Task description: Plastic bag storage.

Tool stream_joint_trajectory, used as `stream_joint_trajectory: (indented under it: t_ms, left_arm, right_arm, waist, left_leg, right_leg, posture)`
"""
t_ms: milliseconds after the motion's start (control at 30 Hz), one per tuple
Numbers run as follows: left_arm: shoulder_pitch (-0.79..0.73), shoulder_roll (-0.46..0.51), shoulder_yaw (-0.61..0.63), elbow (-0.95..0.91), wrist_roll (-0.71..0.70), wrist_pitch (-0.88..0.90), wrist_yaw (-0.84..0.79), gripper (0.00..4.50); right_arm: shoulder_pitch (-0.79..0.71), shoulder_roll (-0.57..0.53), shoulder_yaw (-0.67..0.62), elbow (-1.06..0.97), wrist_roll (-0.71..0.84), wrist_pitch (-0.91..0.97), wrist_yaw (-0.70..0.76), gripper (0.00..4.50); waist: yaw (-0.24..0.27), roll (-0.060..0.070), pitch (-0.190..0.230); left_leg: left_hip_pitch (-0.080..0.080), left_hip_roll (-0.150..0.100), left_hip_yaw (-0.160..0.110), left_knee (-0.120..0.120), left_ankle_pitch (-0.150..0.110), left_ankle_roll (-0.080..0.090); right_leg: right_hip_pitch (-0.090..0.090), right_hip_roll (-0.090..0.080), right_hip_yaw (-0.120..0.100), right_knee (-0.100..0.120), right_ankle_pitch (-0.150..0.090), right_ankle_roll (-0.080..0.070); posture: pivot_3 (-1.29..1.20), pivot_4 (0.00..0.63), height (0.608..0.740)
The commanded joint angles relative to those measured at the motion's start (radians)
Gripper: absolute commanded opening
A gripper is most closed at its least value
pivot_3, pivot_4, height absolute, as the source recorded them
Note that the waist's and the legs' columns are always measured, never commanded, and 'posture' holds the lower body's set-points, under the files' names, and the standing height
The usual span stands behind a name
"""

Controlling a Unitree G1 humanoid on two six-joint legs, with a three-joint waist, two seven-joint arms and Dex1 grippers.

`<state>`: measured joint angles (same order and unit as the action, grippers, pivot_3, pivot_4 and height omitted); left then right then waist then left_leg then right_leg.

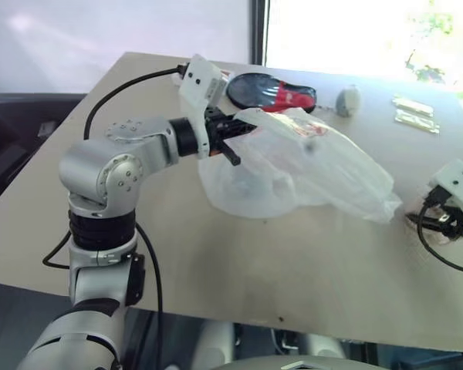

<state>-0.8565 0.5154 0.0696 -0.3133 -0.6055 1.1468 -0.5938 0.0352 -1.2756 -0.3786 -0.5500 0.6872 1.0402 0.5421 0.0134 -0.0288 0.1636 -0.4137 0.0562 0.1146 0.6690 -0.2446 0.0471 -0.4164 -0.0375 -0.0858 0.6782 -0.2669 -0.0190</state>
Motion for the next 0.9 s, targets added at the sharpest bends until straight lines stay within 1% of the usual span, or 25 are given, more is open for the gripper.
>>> stream_joint_trajectory:
  t_ms: [33,133,233,333,400,433,467,500,567,600,667,733,800,833,867,900]
  left_arm:
    - [-0.003,0.005,0.011,-0.035,-0.009,-0.019,0.014,0.00]
    - [-0.002,0.007,0.005,-0.031,-0.008,-0.026,0.023,0.00]
    - [-0.006,-0.004,0.003,-0.032,-0.013,-0.020,0.037,0.00]
    - [-0.009,-0.012,-0.004,-0.027,-0.012,-0.021,0.048,0.00]
    - [-0.013,-0.017,-0.007,-0.021,-0.007,-0.022,0.057,0.00]
    - [-0.013,-0.017,-0.008,-0.022,-0.006,-0.023,0.061,0.00]
    - [-0.013,-0.014,-0.009,-0.023,-0.007,-0.023,0.061,0.00]
    - [-0.012,-0.011,-0.009,-0.025,-0.009,-0.022,0.060,0.00]
    - [-0.009,-0.005,-0.007,-0.026,-0.011,-0.022,0.058,0.00]
    - [-0.009,-0.002,-0.007,-0.024,-0.011,-0.024,0.057,0.00]
    - [-0.005,0.002,-0.006,-0.018,-0.006,-0.029,0.057,0.00]
    - [0.003,0.006,-0.007,-0.017,-0.004,-0.034,0.056,0.00]
    - [0.009,0.010,-0.007,-0.018,-0.006,-0.038,0.053,0.00]
    - [0.010,0.011,-0.006,-0.018,-0.009,-0.039,0.052,0.00]
    - [0.014,0.016,-0.008,-0.014,-0.006,-0.043,0.049,0.00]
    - [0.016,0.020,-0.009,-0.010,-0.005,-0.047,0.045,0.00]
  right_arm:
    - [-0.006,0.013,-0.088,-0.036,-0.021,0.033,0.009,2.70]
    - [-0.011,0.041,-0.144,-0.036,-0.030,0.111,-0.024,2.70]
    - [0.009,0.049,-0.158,-0.034,-0.045,0.179,-0.027,2.70]
    - [0.015,0.059,-0.120,-0.020,-0.052,0.185,-0.012,2.70]
    - [-0.018,0.083,-0.056,0.038,-0.075,0.157,-0.020,2.70]
    - [-0.028,0.089,-0.029,0.062,-0.090,0.139,-0.022,2.15]
    - [-0.035,0.091,0.000,0.082,-0.106,0.116,-0.015,1.92]
    - [-0.038,0.091,0.017,0.092,-0.117,0.102,-0.007,1.33]
    - [-0.045,0.096,0.028,0.096,-0.128,0.089,0.004,0.41]
    - [-0.042,0.090,0.026,0.091,-0.135,0.077,0.014,0.08]
    - [-0.009,0.071,-0.074,0.033,-0.106,0.093,0.081,0.08]
    - [0.036,0.072,-0.239,-0.060,-0.032,0.148,0.193,0.08]
    - [0.025,0.103,-0.401,-0.132,0.114,0.244,0.282,0.08]
    - [0.014,0.115,-0.449,-0.150,0.168,0.281,0.301,0.08]
    - [-0.028,0.111,-0.537,-0.128,0.429,0.290,0.252,0.08]
    - [-0.058,0.097,-0.594,-0.110,0.642,0.270,0.197,0.08]
  waist:
    - [0.001,0.000,0.000]
    - [0.002,0.000,0.000]
    - [0.003,0.000,0.000]
    - [0.002,0.000,0.000]
    - [0.000,0.000,0.000]
    - [-0.001,0.000,0.000]
    - [-0.001,0.000,0.000]
    - [0.000,0.000,0.000]
    - [0.000,0.000,0.000]
    - [0.001,0.000,0.000]
    - [0.001,0.000,0.000]
    - [0.003,0.003,0.002]
    - [0.003,0.003,0.002]
    - [0.003,0.003,0.002]
    - [0.002,0.003,0.002]
    - [0.000,0.002,0.002]
  left_leg:
    - [0.000,0.000,0.000,0.000,0.000,0.000]
    - [0.000,0.000,0.000,0.000,0.000,0.000]
    - [0.000,-0.001,0.000,0.000,0.000,0.000]
    - [0.000,-0.001,0.000,0.000,0.000,0.000]
    - [0.000,-0.001,0.000,0.000,0.000,0.000]
    - [0.000,-0.001,0.000,0.000,0.000,0.000]
    - [0.000,-0.001,0.000,0.000,0.000,0.000]
    - [0.000,-0.001,0.000,0.001,0.000,0.000]
    - [0.000,-0.001,0.000,0.000,0.000,0.000]
    - [0.000,0.000,0.000,0.000,0.000,0.000]
    - [0.000,0.000,0.000,0.000,0.000,0.000]
    - [0.000,-0.001,0.000,0.000,0.000,0.000]
    - [0.000,0.000,-0.001,0.000,0.000,0.000]
    - [0.000,0.000,-0.001,0.000,0.000,0.000]
    - [0.000,0.000,-0.001,0.000,0.000,0.000]
    - [0.000,0.000,-0.002,0.000,0.000,0.000]
  right_leg:
    - [0.000,0.000,0.000,0.000,0.000,0.000]
    - [0.000,-0.001,0.000,0.000,0.000,0.000]
    - [0.000,-0.001,0.000,0.000,0.000,0.000]
    - [0.000,-0.001,0.000,0.000,0.000,0.000]
    - [0.000,-0.001,0.000,0.000,0.000,0.000]
    - [0.000,-0.001,0.000,0.000,0.000,0.000]
    - [0.001,0.000,0.000,0.000,0.000,0.000]
    - [0.001,0.000,0.000,0.000,0.000,0.000]
    - [0.000,0.000,0.000,0.000,0.000,0.000]
    - [0.000,0.000,0.000,0.000,0.000,0.000]
    - [0.000,0.000,0.000,0.000,0.000,0.000]
    - [0.000,0.000,0.000,0.000,0.000,0.000]
    - [0.000,0.000,0.000,0.000,0.000,0.000]
    - [0.000,0.000,0.000,0.000,0.000,0.000]
    - [0.001,0.000,-0.001,0.000,0.000,0.000]
    - [0.001,0.000,-0.001,0.000,0.000,0.000]
  posture:
    - [0.00,0.150,0.740]
    - [0.00,0.150,0.740]
    - [0.00,0.150,0.740]
    - [0.00,0.150,0.740]
    - [0.00,0.150,0.740]
    - [0.00,0.150,0.740]
    - [0.00,0.150,0.740]
    - [0.00,0.150,0.740]
    - [0.00,0.150,0.740]
    - [0.00,0.150,0.740]
    - [0.00,0.150,0.740]
    - [0.00,0.150,0.740]
    - [0.00,0.150,0.740]
    - [0.00,0.150,0.740]
    - [0.00,0.150,0.740]
    - [0.00,0.150,0.740]
